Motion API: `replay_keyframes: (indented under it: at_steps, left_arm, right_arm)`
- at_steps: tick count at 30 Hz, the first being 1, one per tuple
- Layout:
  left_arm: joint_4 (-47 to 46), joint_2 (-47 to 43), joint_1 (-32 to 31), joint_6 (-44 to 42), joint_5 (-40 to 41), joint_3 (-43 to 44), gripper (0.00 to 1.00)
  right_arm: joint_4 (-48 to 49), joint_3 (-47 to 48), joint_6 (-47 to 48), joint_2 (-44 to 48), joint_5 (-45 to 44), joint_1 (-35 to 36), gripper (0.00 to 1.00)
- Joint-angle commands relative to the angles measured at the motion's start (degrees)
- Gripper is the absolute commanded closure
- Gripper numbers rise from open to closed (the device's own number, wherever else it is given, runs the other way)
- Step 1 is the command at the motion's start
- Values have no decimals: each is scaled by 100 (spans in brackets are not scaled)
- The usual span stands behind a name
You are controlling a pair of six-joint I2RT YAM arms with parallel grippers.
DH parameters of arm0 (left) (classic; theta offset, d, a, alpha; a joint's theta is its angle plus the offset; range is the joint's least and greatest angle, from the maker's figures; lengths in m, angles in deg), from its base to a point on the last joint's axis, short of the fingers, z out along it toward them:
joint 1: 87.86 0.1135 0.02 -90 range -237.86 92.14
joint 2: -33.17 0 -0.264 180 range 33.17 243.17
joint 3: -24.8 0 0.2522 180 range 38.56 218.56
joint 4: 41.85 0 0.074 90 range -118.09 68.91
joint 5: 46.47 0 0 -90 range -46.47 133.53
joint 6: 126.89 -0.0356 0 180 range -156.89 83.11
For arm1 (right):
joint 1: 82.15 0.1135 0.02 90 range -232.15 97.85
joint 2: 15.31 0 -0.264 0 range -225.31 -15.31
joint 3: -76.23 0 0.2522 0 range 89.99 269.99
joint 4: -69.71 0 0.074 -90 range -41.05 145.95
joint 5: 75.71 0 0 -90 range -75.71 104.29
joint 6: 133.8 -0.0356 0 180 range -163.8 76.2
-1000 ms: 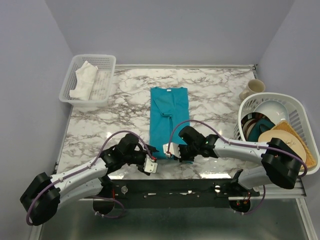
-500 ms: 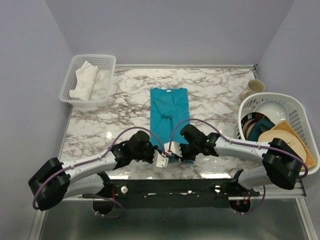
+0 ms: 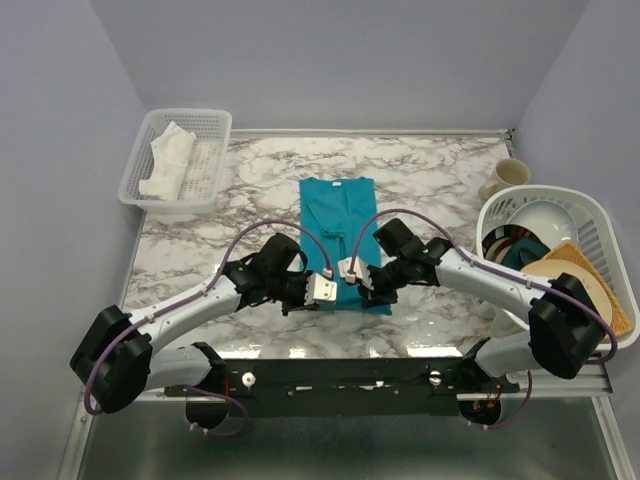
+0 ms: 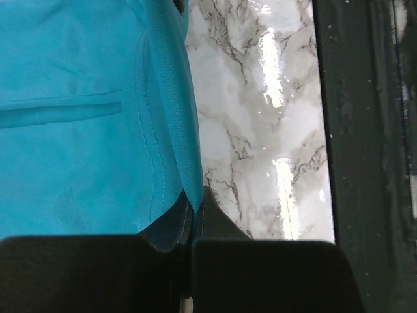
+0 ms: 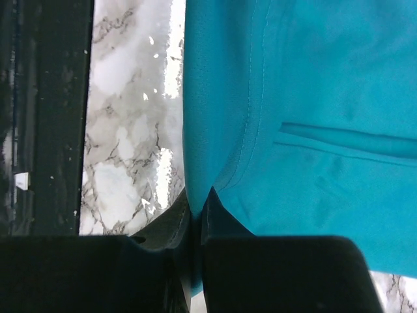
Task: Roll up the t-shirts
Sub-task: Roll the T-shirt to the center of the board.
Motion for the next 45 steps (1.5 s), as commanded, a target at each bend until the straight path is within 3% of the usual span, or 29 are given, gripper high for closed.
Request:
replay_keyframes:
  at_steps: [1,8,13,17,26,33,45]
  left_arm:
    - [804,420,475,163,-830,323,100]
    - [2474,1825,1337,-547,-1823,1614,100]
    - [3948,2722,1461,-1348,-2306,2292,100]
    - [4460,3451,1566,-1725,-2447,2652,100]
    - [4778,4419,2067,-1612,-2614,3189,100]
    - [4567,4859,2208,-1016,-2448,3303,100]
    - [3382,4904,2235,513,-1702,2952,100]
  right_arm:
    - [-1346,553,805,-460,907,-305,93]
    - [-2462,1371,1438,-1453,1355,-649,94]
    - [-2929,1722,1755,-2111,1426,-868,94]
    - [-3420,2152,1992,-2559,1478,-939,94]
    - [-4018,3137,2212,-3413,1496,-1062,94]
    - [-4687,4051,2563,-4221,1409,-1115,94]
    - [-5285,5123,2504,-5276,838,-1124,92]
